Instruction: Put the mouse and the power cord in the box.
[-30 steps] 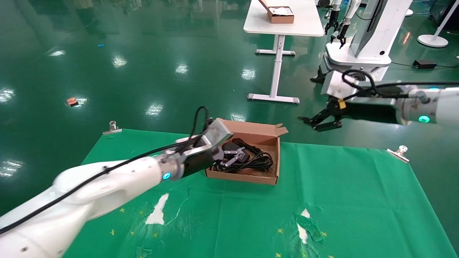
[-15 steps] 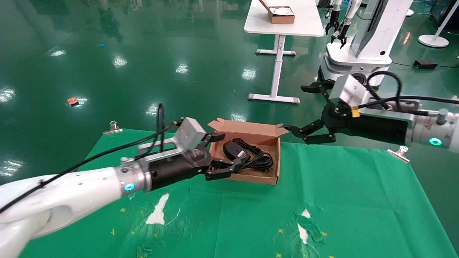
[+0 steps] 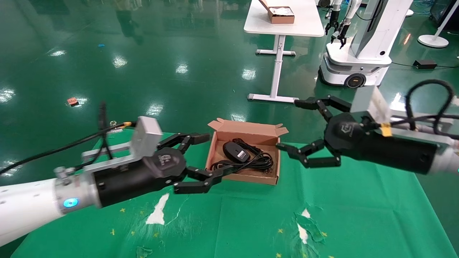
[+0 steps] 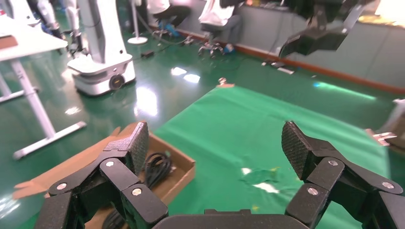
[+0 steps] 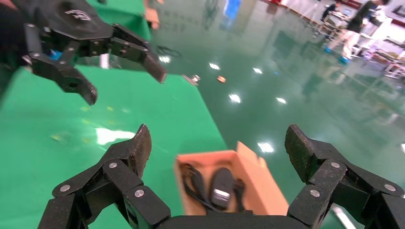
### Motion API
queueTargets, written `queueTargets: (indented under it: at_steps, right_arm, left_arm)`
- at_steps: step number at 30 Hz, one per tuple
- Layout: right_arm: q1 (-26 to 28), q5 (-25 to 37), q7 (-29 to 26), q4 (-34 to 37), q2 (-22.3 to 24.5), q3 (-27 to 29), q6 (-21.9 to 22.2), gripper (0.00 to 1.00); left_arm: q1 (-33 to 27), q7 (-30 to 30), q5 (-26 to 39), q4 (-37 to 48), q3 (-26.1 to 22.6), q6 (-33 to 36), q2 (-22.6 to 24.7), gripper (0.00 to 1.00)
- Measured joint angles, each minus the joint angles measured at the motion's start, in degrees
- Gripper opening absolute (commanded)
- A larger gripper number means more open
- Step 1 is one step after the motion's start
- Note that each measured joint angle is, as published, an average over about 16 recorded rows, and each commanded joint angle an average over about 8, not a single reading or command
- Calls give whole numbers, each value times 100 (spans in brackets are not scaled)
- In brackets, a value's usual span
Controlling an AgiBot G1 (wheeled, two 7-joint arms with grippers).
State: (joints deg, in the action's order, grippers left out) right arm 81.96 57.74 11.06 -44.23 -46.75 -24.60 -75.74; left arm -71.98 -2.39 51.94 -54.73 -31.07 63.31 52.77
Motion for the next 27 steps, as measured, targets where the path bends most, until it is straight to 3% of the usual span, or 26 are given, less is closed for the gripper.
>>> queueTargets:
  at_steps: [18, 27]
  right_arm:
    - [-1435, -1118, -1535, -2066, 825, 604, -701, 100]
    - [-1994, -1554, -2101, -2868, 1145, 839, -974, 100]
  left_arm:
    - [768, -616, -743, -1389, 1110, 1651, -1309, 100]
    - [1023, -810, -993, -1855, 1480, 2211, -1746, 100]
